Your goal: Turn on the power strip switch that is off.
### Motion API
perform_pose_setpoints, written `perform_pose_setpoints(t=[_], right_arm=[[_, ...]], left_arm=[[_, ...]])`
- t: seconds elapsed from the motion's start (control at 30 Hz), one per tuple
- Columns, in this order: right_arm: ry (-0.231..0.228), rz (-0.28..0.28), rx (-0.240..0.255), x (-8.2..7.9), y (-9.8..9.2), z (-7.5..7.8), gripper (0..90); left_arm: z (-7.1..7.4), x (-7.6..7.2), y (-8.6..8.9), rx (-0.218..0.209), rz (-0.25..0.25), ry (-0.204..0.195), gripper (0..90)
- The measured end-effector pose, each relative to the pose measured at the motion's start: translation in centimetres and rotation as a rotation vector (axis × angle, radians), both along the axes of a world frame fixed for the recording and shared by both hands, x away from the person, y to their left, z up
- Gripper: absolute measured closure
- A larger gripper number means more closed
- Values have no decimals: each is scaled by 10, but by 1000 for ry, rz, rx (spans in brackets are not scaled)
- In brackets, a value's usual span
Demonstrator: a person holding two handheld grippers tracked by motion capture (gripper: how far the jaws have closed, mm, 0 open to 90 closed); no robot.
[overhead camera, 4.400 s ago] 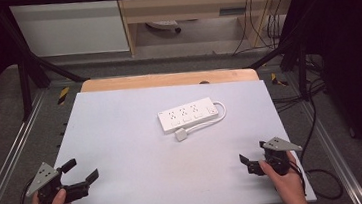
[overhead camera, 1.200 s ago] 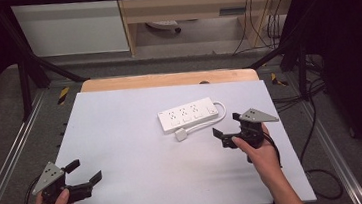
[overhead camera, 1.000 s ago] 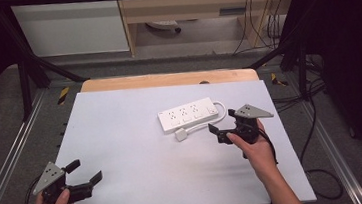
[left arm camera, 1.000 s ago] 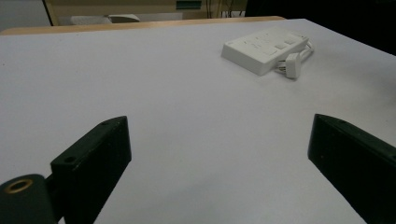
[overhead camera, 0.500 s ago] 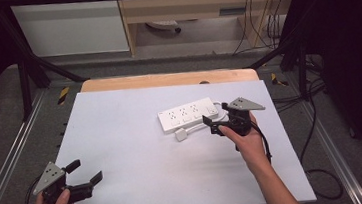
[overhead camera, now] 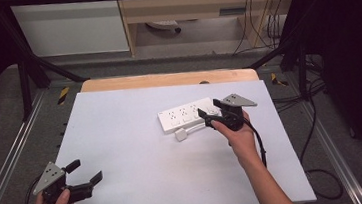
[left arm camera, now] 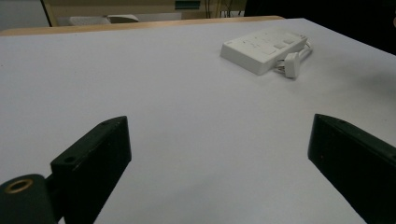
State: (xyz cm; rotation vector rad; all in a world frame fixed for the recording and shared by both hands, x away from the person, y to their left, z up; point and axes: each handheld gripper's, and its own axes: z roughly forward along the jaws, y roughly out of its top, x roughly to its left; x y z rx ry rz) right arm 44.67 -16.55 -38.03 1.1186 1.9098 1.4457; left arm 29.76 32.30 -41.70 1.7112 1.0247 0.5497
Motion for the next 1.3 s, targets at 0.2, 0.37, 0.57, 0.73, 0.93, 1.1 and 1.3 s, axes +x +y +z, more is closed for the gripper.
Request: perform_pose_setpoints(t=[0.2,0.37,0.57,0.73,0.93,1.1,1.3], right_arm=[[-15,-10,4,4,4,0,345],[-19,-17,8,6,7,-1,387],[-30,-30,14,9,11,-2,449],[-32,-32,20,13,16,-4,495],[-37,-38,23,16,20,-6,518],[-39,-42,18,19,21,-9,548],[-38,-50,11,23,22,-12,579]], left_arm=[[0,0,0,1,-1,-1,61],[0,0,0,2,-2,-1,61],[0,0,0,1,-1,-1,61],[0,0,0,-1,-2,0,61],[0,0,0,-1,-3,0,61],[0,0,0,-1,-4,2,61],[0,0,0,-3,-4,4,61]])
